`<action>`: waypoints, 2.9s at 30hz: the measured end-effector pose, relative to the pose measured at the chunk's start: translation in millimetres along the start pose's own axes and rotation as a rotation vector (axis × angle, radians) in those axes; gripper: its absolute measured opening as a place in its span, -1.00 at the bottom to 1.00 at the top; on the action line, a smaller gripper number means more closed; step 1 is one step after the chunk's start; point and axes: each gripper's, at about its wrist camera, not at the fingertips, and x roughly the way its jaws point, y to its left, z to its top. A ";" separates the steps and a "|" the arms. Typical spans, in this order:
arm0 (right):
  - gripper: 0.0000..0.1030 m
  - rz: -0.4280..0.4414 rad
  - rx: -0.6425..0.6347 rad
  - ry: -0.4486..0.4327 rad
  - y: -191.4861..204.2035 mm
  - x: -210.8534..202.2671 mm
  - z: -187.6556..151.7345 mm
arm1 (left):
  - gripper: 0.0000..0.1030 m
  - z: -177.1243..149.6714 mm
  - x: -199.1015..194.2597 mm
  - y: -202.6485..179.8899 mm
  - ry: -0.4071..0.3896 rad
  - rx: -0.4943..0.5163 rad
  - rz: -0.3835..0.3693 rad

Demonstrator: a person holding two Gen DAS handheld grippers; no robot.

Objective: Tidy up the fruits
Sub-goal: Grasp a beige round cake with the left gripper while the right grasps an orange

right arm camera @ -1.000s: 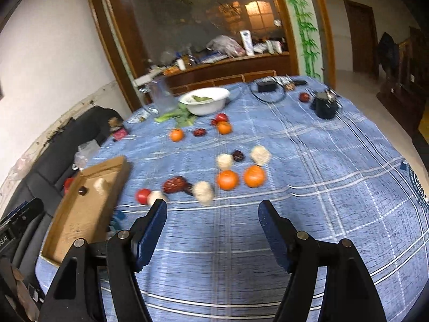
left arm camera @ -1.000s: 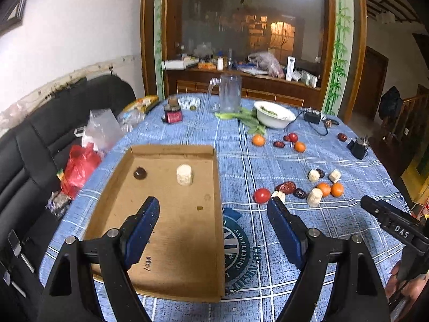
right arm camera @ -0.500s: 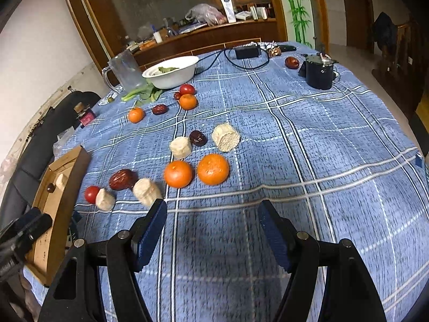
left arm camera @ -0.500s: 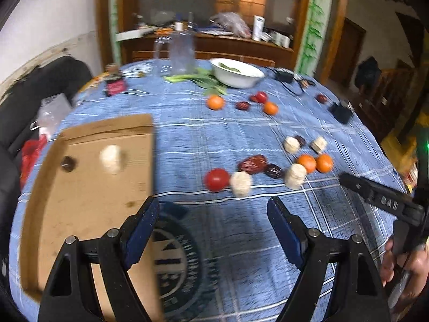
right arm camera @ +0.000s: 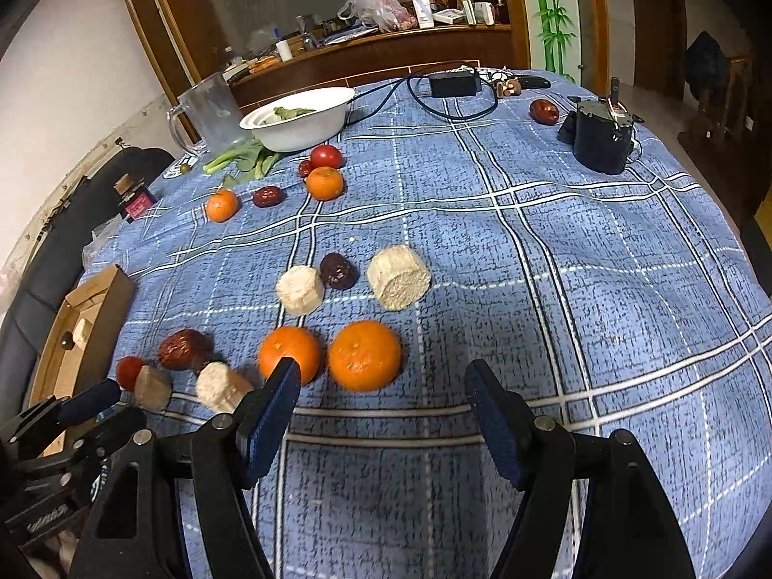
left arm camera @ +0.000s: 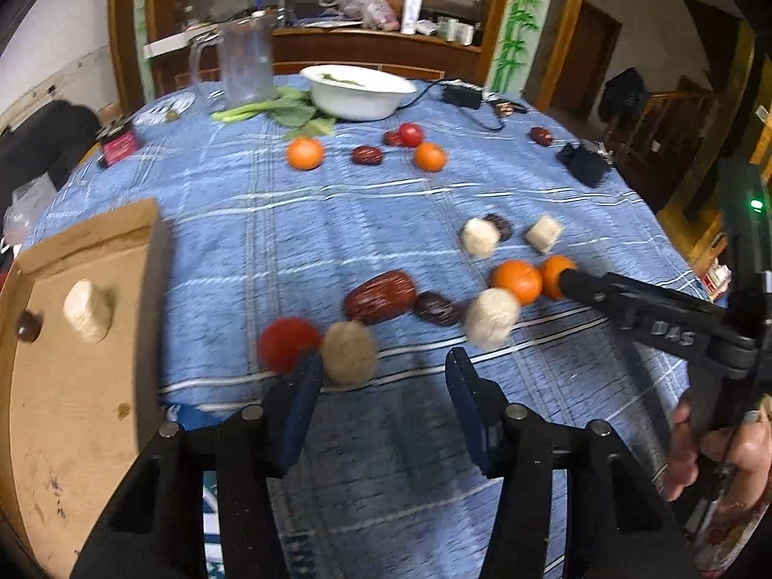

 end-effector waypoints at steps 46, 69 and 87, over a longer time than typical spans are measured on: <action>0.24 0.093 -0.021 0.007 -1.7 11.6 0.8 | -0.33 4.3 3.6 17.2 0.011 -0.027 0.066; 0.24 0.032 -0.123 -0.027 10.6 6.0 -0.3 | -0.47 0.0 30.7 22.1 0.005 -0.089 0.048; 0.01 0.064 -0.045 -0.032 4.8 14.2 5.0 | -0.47 -2.4 30.1 22.2 -0.026 -0.081 0.036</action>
